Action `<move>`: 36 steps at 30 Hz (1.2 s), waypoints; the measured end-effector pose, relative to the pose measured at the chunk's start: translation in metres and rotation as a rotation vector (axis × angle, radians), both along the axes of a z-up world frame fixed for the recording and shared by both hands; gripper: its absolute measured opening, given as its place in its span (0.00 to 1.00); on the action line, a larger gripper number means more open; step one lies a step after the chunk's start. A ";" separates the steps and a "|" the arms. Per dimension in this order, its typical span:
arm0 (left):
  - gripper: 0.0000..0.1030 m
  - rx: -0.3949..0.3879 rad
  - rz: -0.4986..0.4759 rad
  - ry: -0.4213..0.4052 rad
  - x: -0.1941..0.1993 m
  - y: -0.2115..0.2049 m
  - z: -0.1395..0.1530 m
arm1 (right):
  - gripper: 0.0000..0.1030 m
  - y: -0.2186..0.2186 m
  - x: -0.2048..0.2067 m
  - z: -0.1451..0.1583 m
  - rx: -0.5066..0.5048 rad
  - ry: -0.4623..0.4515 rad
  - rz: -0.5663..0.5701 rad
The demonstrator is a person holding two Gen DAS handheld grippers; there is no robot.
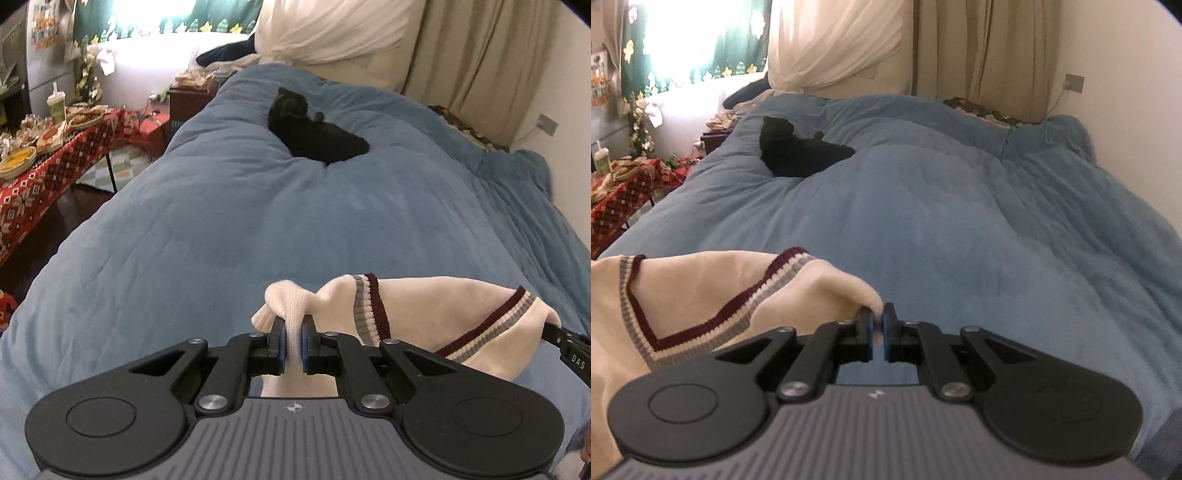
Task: Fold clothes
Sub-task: 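Lift the vest by its hem with both grippers and carry it along the bed, then lay the vest down on the duvet and open both grippers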
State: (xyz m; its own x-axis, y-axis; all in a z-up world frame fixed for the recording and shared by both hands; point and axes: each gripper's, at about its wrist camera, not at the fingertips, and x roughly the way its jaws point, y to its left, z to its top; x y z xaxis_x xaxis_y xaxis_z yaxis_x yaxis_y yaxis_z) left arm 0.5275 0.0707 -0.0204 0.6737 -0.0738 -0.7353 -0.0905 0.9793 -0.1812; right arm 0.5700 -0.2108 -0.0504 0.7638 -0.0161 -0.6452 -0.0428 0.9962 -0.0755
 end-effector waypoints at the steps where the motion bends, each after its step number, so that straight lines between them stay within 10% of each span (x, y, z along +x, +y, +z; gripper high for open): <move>1: 0.08 0.008 -0.002 0.008 0.007 -0.002 0.006 | 0.05 0.003 0.011 0.009 -0.009 0.004 -0.001; 11: 0.08 0.081 -0.026 0.009 0.091 -0.006 0.029 | 0.05 0.037 0.143 0.065 -0.086 -0.041 0.044; 22: 0.09 0.056 -0.031 0.240 0.176 0.005 -0.077 | 0.08 0.053 0.246 -0.063 -0.058 0.165 0.072; 27: 0.25 0.049 -0.002 0.258 0.168 0.023 -0.103 | 0.28 0.046 0.236 -0.106 -0.061 0.196 0.073; 36: 0.28 0.023 -0.012 0.267 0.105 0.035 -0.099 | 0.29 0.028 0.121 -0.101 -0.106 0.235 0.182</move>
